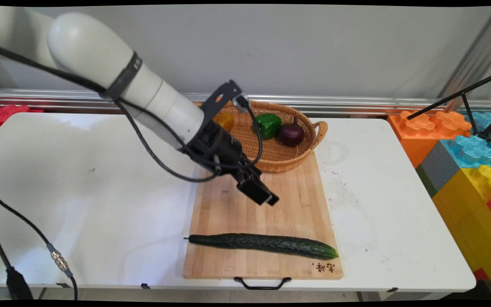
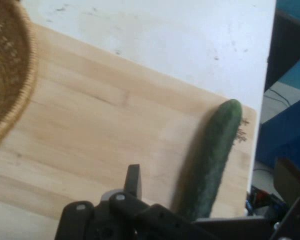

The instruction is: Pick up the cucumber from the cutting board

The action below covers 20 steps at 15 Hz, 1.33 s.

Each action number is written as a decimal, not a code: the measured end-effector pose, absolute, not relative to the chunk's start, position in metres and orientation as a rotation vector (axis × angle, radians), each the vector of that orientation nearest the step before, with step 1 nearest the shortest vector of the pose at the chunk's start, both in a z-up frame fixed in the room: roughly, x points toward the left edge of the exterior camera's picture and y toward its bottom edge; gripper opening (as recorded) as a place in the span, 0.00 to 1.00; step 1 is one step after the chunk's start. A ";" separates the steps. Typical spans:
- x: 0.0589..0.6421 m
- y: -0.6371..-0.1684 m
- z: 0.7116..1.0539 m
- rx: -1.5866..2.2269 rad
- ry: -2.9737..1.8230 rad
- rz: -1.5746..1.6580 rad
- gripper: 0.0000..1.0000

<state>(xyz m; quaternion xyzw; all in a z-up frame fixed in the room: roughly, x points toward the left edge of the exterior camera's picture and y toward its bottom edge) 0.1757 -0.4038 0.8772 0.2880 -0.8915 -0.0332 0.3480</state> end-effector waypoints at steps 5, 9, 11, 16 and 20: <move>0.169 -0.391 0.861 0.715 -2.315 -0.113 1.00; 0.163 -0.393 0.840 0.680 -2.320 -0.101 1.00; 0.161 -0.395 0.829 0.669 -2.329 -0.095 1.00; 0.160 -0.397 0.803 0.621 -2.373 -0.104 1.00; 0.158 -0.398 0.786 0.573 -2.408 -0.105 1.00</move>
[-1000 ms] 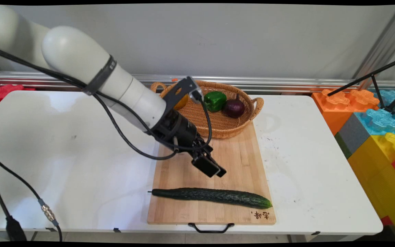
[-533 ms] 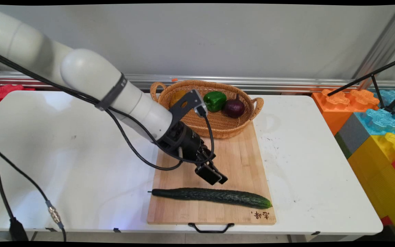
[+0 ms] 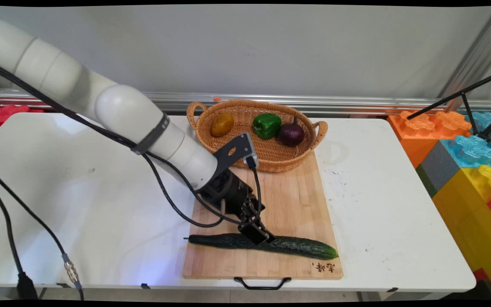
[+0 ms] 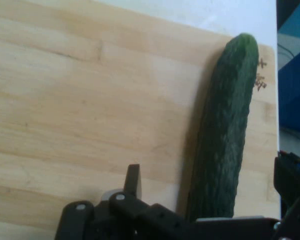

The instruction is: Pick up the cucumber from the cutting board

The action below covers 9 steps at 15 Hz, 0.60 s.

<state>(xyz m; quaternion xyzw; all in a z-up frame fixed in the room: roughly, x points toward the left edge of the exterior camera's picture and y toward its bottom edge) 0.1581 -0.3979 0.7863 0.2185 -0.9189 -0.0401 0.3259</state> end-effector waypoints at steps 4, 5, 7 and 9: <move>0.153 -0.398 0.775 0.514 -2.435 -0.108 1.00; 0.152 -0.398 0.774 0.498 -2.441 -0.107 1.00; 0.148 -0.399 0.770 0.444 -2.458 -0.097 1.00; 0.146 -0.400 0.769 0.393 -2.476 -0.081 1.00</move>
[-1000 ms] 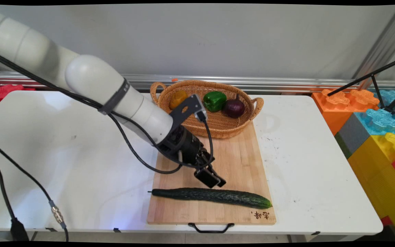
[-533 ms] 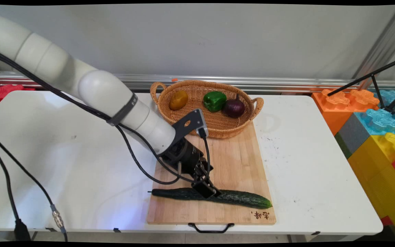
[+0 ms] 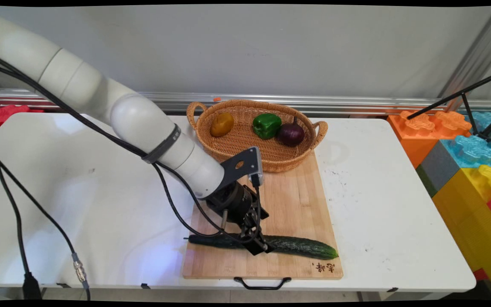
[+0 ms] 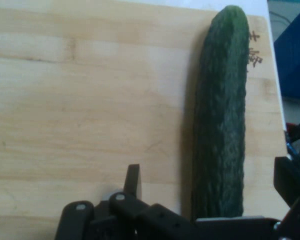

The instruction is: Pick up the cucumber from the cutting board, then place the picked object in the vegetable basket

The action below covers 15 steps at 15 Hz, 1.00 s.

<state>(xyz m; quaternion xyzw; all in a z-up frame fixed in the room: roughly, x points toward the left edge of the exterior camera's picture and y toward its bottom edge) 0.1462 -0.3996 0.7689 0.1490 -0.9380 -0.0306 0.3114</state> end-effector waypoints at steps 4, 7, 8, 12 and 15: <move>0.144 -0.402 0.766 0.298 -2.516 -0.041 1.00; 0.142 -0.403 0.764 0.235 -2.543 -0.018 1.00; 0.141 -0.403 0.763 0.217 -2.548 -0.013 1.00; 0.137 -0.402 0.761 0.145 -2.563 0.001 0.00; 0.138 -0.400 0.763 0.113 -2.576 0.008 0.00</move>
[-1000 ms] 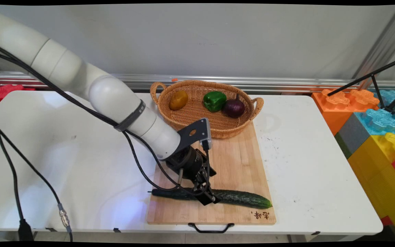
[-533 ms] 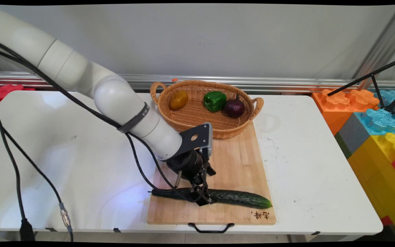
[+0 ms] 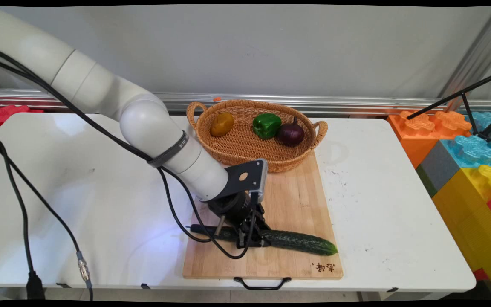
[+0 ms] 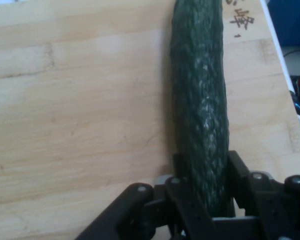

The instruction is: Place the picked object in the vegetable basket

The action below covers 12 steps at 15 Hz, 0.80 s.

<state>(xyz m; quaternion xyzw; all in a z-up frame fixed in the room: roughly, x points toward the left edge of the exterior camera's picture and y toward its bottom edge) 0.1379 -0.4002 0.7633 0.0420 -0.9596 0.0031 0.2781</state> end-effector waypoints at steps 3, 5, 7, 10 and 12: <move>0.139 -0.398 0.771 0.093 -2.580 0.016 0.00; 0.139 -0.399 0.782 0.090 -2.575 0.029 0.00; 0.138 -0.401 0.800 0.090 -2.558 0.047 0.00; 0.141 -0.410 0.837 0.092 -2.515 0.074 0.00; 0.146 -0.422 0.859 0.096 -2.485 0.099 0.00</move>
